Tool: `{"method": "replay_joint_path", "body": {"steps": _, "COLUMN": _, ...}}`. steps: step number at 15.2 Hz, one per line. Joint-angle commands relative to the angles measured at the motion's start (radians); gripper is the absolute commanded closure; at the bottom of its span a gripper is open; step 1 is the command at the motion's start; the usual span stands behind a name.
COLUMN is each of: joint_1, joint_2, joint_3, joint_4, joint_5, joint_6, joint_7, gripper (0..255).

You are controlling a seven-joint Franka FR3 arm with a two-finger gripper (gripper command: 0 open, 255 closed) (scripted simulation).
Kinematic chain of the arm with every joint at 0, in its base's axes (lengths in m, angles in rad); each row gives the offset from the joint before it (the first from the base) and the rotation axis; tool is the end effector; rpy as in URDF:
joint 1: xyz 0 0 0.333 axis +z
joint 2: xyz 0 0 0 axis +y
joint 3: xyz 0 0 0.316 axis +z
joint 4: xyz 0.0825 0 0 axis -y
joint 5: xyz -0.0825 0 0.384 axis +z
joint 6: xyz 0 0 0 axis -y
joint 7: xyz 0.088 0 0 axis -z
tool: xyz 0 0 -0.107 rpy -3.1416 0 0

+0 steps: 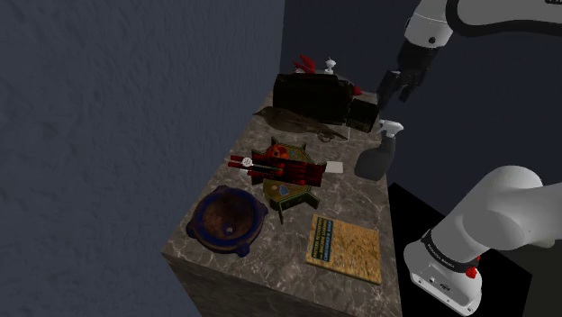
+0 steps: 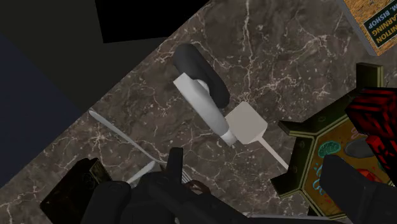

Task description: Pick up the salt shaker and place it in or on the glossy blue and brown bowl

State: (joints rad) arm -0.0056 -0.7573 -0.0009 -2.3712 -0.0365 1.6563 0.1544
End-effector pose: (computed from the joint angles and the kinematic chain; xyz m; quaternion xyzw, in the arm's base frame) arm 0.3225 -0.0058 0.5821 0.9965 -0.0790 0.0225 0.0163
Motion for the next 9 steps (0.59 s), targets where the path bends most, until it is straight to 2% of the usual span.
{"method": "replay_joint_path", "body": {"steps": 1, "joint_1": 0.0, "joint_2": 0.0, "joint_3": 0.0, "joint_4": 0.0, "joint_5": 0.0, "joint_6": 0.0, "joint_7": 0.0, "gripper": 0}}
{"method": "replay_joint_path", "body": {"steps": 9, "joint_1": 0.062, "joint_2": 0.293, "joint_3": 0.091, "joint_4": 0.137, "joint_5": 0.0, "joint_6": 0.107, "joint_7": 0.001, "gripper": 0}}
